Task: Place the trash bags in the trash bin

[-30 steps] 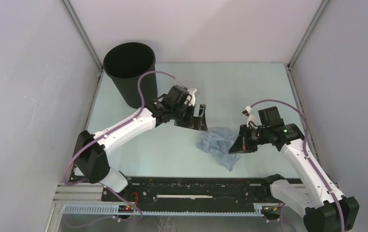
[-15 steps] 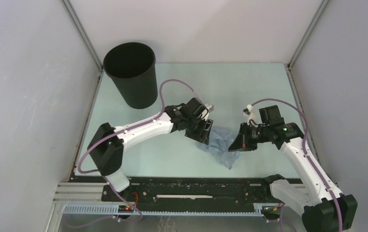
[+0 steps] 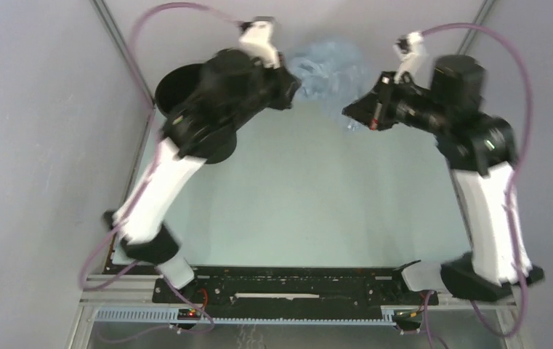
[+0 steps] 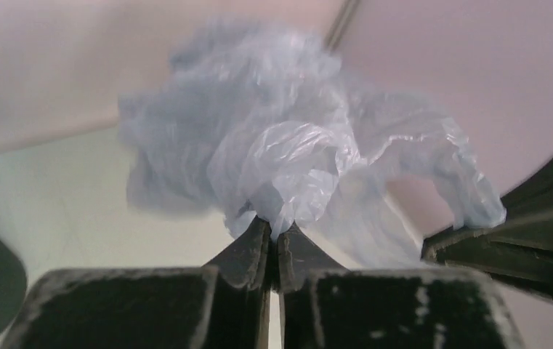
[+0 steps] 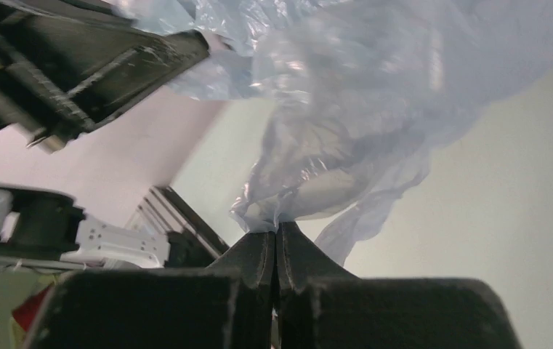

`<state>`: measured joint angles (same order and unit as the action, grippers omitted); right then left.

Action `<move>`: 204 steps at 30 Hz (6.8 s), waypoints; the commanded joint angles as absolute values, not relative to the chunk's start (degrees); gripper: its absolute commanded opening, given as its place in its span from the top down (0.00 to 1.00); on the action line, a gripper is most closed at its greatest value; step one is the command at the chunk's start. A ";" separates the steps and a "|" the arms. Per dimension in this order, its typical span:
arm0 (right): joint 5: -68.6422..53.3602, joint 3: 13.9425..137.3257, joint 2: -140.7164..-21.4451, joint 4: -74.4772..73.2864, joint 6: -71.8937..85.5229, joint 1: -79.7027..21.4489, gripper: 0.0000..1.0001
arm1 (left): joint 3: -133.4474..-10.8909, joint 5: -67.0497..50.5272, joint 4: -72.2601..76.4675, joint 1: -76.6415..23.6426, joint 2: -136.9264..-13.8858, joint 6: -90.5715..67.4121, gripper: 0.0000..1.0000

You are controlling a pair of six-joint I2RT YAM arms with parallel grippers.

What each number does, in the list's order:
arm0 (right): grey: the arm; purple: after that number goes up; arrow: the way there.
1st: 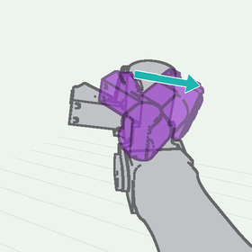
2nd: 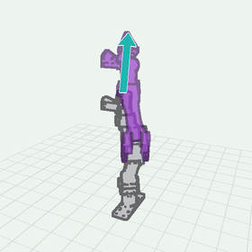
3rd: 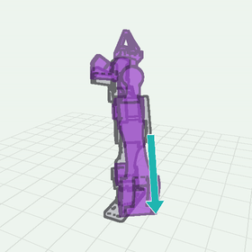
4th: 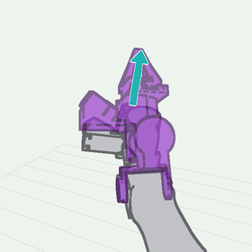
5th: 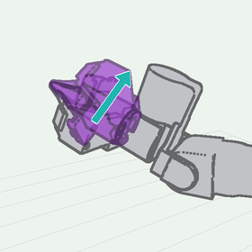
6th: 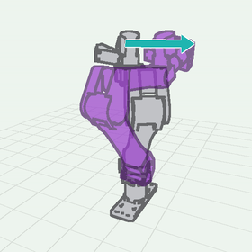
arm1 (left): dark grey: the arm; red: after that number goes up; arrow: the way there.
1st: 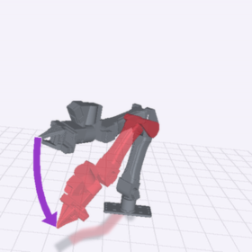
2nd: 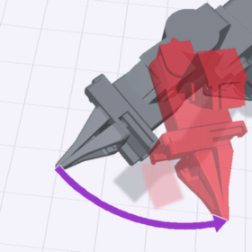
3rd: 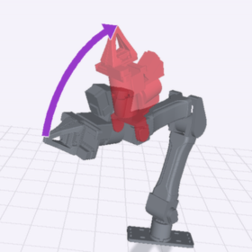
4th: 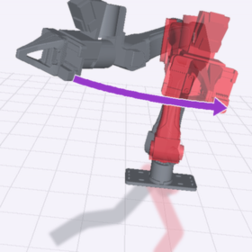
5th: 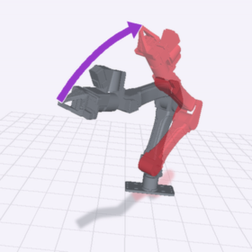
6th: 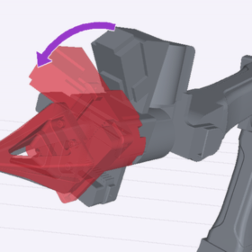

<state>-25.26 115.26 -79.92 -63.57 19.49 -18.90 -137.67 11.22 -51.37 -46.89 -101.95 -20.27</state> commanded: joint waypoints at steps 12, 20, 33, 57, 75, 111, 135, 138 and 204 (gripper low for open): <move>-23.50 50.29 -53.61 -44.26 24.54 -30.81 1.00 | -67.61 9.30 -42.46 -46.59 -77.85 -31.37 1.00; -29.01 76.02 -63.85 -51.59 21.40 -21.37 1.00 | -103.53 9.45 -49.29 -45.87 -85.57 -26.99 1.00; -20.34 75.48 -55.18 -40.61 23.39 -27.45 1.00 | -85.87 15.67 -36.60 -46.88 -71.14 -31.74 0.98; -16.85 107.90 -61.12 -44.92 21.77 -32.65 1.00 | -120.60 0.44 -38.49 -44.13 -78.35 -28.10 1.00; -20.19 76.38 -53.16 -46.89 27.33 -30.43 1.00 | -96.13 -1.22 -45.42 -40.34 -75.92 -30.01 1.00; -47.16 57.62 -53.63 -35.23 37.36 -12.48 1.00 | -79.05 -1.20 -48.48 -37.96 -70.19 -30.69 0.36; -38.64 57.65 -53.12 -22.64 49.48 -13.56 1.00 | -83.22 17.43 -61.35 -52.12 -65.13 -42.25 0.04; -37.09 57.65 -52.56 -23.33 49.46 -13.78 1.00 | -84.23 17.14 -62.20 -53.97 -67.78 -42.28 0.13; -15.73 92.44 -66.93 -46.30 32.09 -10.17 1.00 | -124.22 -10.70 -49.70 -29.72 -95.44 -45.83 1.00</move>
<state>-2.33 71.44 -61.39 -48.27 33.30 -15.84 -92.86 -10.22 -48.99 -29.56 -88.60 -49.15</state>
